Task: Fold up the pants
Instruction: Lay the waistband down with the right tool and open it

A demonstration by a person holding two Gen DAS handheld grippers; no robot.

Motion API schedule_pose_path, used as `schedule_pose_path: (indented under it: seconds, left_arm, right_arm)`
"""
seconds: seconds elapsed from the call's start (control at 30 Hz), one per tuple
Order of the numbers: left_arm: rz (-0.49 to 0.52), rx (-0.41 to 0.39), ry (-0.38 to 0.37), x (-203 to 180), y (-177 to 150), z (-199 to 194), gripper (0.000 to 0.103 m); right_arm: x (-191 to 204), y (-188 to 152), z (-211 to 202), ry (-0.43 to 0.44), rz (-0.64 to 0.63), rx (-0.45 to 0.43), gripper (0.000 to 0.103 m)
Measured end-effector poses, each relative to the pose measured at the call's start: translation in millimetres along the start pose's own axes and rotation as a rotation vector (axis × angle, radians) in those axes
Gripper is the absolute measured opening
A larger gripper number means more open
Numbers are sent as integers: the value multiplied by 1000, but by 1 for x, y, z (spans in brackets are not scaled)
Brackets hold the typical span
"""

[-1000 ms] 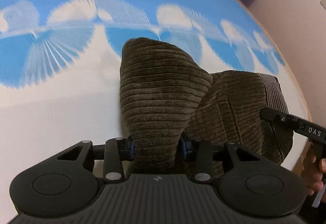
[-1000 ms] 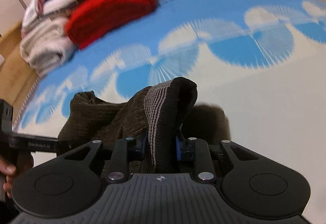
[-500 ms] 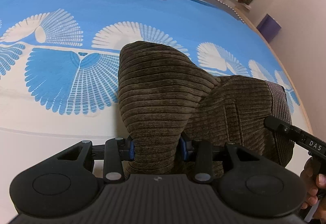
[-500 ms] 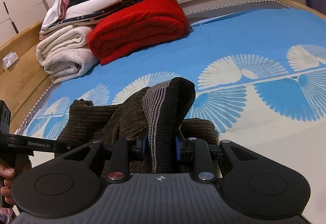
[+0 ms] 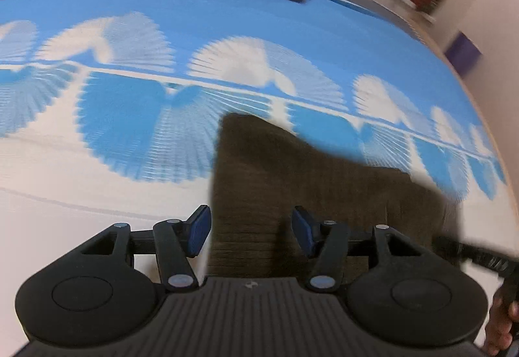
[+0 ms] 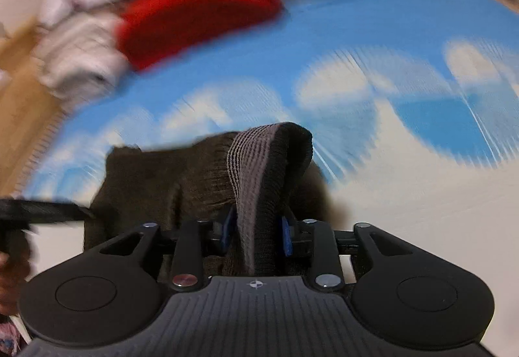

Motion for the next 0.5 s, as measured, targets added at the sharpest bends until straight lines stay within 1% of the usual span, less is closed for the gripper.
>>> schedule_pose_path:
  seconds: [0.03, 0.07, 0.1, 0.13, 0.2, 0.23, 0.27, 0.33, 0.4, 0.43, 0.47, 0.5]
  left_arm:
    - [-12, 2, -9, 4, 0, -2, 60]
    - [-18, 8, -24, 6, -1, -4, 60]
    - [-16, 20, -44, 7, -4, -6, 61]
    - [-6, 39, -61, 7, -8, -6, 62]
    - [0, 92, -84, 9, -17, -3, 68]
    - [-12, 132, -98, 12, -24, 2, 70]
    - [-28, 163, -108, 14, -31, 6, 71]
    - [-76, 234, -119, 21, -47, 18, 71]
    - [-110, 284, -133, 25, -59, 29, 72]
    - [-116, 297, -146, 23, -64, 33, 72]
    - [-121, 308, -161, 22, -68, 35, 72]
    - [-125, 314, -176, 19, -71, 37, 72]
  right_arm:
    - [-14, -8, 8, -49, 55, 61, 34]
    - [-28, -13, 11, -111, 108, 92, 35]
    - [-34, -13, 9, -99, 139, 87, 34]
    - [-34, -11, 4, -55, 162, 79, 34]
    - [-27, -10, -4, 11, 159, 64, 35]
    - [-23, -12, -4, 33, 142, 76, 37]
    - [-22, -17, 0, 41, 134, 106, 47]
    - [-26, -32, 12, 26, 171, 193, 56]
    - [-31, -40, 20, 16, 209, 223, 65]
    - [-32, -43, 23, 16, 228, 239, 75]
    - [-34, -46, 26, 20, 262, 257, 79]
    - [-37, -50, 30, 32, 304, 274, 79]
Point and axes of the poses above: each gripper's, at about its wrist camera, not at the fingertips, and z roughly the way its jaws point, x to its left, y to its top, the point moved 9 cm from there along z, roughly the way its jaws point, and after that the axes turned 10 degrees about x, right-handed, at the moved point
